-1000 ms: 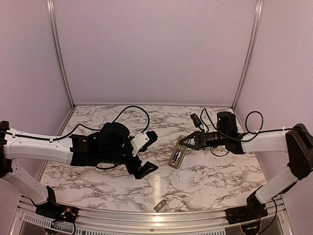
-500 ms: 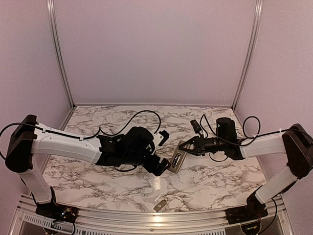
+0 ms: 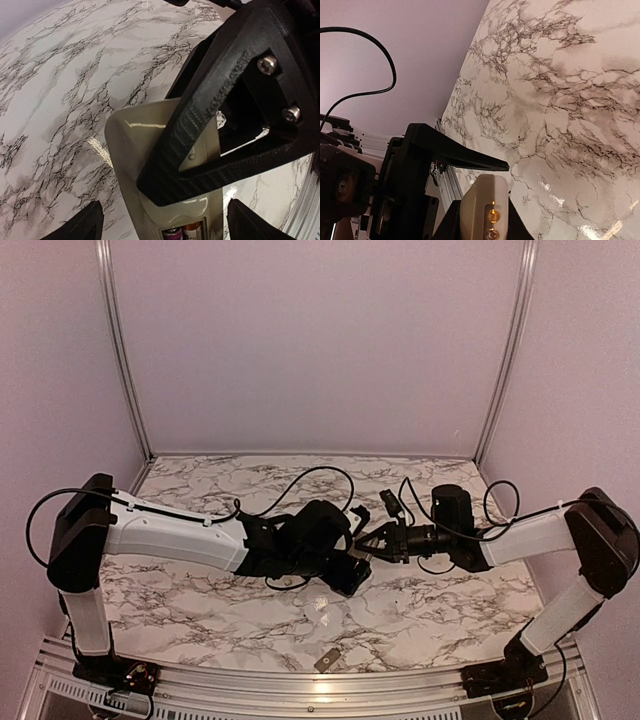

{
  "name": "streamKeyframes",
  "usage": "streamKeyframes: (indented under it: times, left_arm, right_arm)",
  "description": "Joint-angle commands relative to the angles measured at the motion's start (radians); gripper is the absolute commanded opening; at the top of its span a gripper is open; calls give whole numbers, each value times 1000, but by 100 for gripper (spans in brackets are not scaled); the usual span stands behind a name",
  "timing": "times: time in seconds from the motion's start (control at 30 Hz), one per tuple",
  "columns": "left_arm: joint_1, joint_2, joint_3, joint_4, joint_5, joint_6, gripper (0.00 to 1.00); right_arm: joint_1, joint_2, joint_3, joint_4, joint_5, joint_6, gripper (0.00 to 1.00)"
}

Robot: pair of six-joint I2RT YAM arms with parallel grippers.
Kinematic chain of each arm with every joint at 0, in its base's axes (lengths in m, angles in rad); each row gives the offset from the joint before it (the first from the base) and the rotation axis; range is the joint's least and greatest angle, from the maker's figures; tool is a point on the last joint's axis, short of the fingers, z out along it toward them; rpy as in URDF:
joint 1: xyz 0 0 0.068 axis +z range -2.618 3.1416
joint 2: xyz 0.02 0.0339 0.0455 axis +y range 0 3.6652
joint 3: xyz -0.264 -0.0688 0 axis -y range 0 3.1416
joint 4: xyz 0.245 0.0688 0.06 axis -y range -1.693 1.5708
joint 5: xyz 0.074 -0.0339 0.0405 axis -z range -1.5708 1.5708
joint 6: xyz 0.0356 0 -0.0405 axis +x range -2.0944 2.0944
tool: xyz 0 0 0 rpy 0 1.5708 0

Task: Load the batteries into the remote control
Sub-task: Pass from the right arm to the left, then place the remote control without the battery cover at the center of the board.

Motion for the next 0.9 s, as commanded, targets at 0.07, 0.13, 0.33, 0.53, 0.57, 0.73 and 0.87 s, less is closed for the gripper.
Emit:
streamKeyframes:
  times: [0.07, 0.13, 0.33, 0.53, 0.57, 0.73, 0.87]
  left_arm:
    - [-9, 39, 49, -81, -42, 7, 74]
    - [-9, 41, 55, -91, -37, 15, 61]
    - [-7, 43, 66, -141, -23, 53, 40]
    - [-5, 46, 74, -247, 52, 159, 37]
    - [-3, 52, 80, -272, 61, 176, 36]
    - [10, 116, 140, -396, 108, 233, 36]
    - [19, 170, 188, -437, 136, 249, 37]
  right_arm:
    - [12, -8, 13, 52, 10, 28, 0]
    - [12, -6, 10, 56, 7, 31, 0]
    - [6, -6, 10, 35, 6, 26, 21]
    - [-63, -50, -25, -30, 4, -15, 52]
    - [-81, -63, -36, -51, 8, -31, 54]
    - [-140, -136, -58, -172, 42, -121, 59]
    - [-161, -169, -79, -219, 53, -149, 59]
